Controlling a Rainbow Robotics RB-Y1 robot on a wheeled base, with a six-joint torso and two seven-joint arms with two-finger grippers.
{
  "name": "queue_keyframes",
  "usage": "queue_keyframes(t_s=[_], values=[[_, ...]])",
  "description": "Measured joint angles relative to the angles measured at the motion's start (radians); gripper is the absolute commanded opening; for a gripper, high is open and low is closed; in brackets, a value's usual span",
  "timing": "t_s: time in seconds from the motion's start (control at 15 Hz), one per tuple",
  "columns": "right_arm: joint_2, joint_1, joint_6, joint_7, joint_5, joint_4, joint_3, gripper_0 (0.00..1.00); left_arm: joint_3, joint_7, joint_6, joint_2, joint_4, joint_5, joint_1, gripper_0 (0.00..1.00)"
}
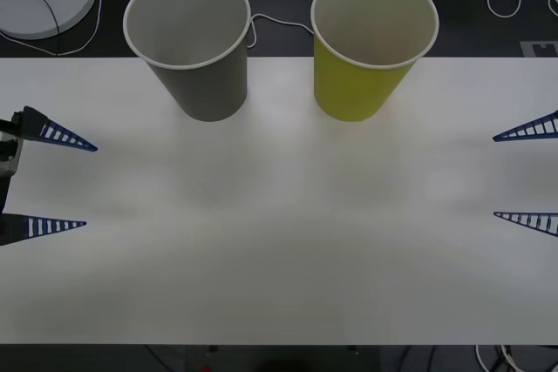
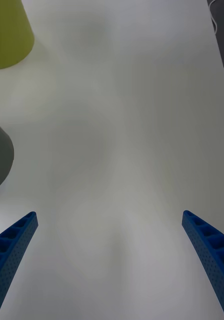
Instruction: Put the can into the green bin and the plastic bottle into the gray bin
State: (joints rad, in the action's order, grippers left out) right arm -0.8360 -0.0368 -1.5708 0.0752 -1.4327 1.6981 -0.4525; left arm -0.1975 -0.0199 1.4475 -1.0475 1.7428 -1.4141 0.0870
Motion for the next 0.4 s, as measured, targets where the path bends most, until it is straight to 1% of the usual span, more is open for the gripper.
queue_keyframes(t_s=[0.4], values=[[0.0, 0.0, 0.0, 0.0, 0.0, 0.0, 0.0, 1.0, 0.0, -0.006, 0.01, 0.001, 0.0, -0.011, 0.0, 1.0]])
